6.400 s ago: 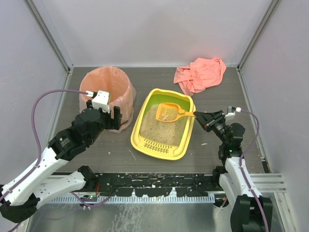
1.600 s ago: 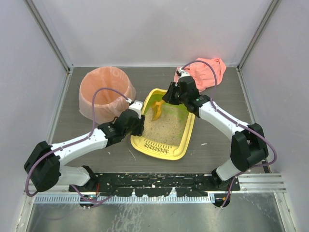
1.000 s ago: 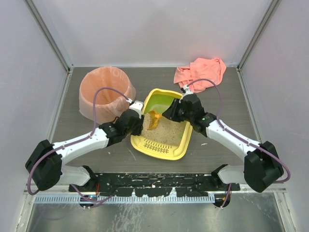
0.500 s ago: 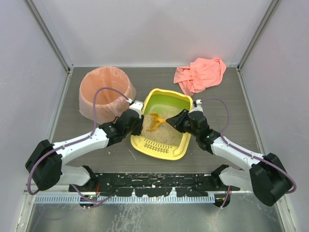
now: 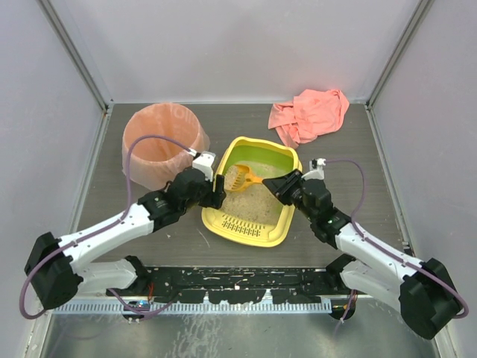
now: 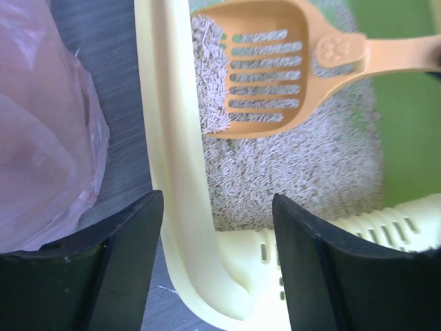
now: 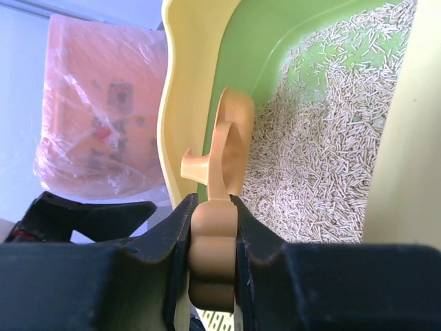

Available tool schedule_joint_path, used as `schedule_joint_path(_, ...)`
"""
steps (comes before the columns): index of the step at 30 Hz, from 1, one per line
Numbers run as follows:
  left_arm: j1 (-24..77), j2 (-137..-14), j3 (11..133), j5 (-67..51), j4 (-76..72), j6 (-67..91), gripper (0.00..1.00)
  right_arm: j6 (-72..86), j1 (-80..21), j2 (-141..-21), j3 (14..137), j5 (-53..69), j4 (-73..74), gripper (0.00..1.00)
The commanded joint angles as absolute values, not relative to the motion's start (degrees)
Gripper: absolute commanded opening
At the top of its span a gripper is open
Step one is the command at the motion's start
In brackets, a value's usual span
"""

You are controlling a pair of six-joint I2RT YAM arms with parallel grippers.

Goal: Clean the litter box

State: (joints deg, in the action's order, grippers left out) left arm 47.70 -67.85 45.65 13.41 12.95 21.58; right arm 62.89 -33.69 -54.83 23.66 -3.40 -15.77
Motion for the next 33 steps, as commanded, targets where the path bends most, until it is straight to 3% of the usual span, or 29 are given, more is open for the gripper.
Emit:
schedule_joint_path(1,47.96,-61.85,49.48,13.74,13.80,21.47,0.69,62.70,-34.01,-50.70,23.88,-5.66,-16.72,0.01)
schedule_joint_path(7,47.98,-56.76,51.30,15.82,17.87,20.18,0.75,59.56,-32.08,-40.90,21.69,-4.10,-11.64,0.01)
schedule_joint_path(15,47.85,-52.10,52.46,17.34,22.09,18.99,0.75,58.25,-18.06,-29.86,17.06,14.18,-12.09,0.01)
schedule_joint_path(21,47.86,-48.87,53.51,18.31,24.77,18.78,0.75,67.47,-6.02,-30.33,12.45,28.23,-23.33,0.01)
schedule_joint_path(26,47.85,-46.70,53.83,20.11,25.87,18.23,0.76,76.33,-4.69,-35.48,6.80,34.02,-39.19,0.01)
schedule_joint_path(33,47.87,-46.19,54.86,21.00,27.33,17.76,0.76,76.34,-4.13,-35.25,7.20,34.38,-37.54,0.00)
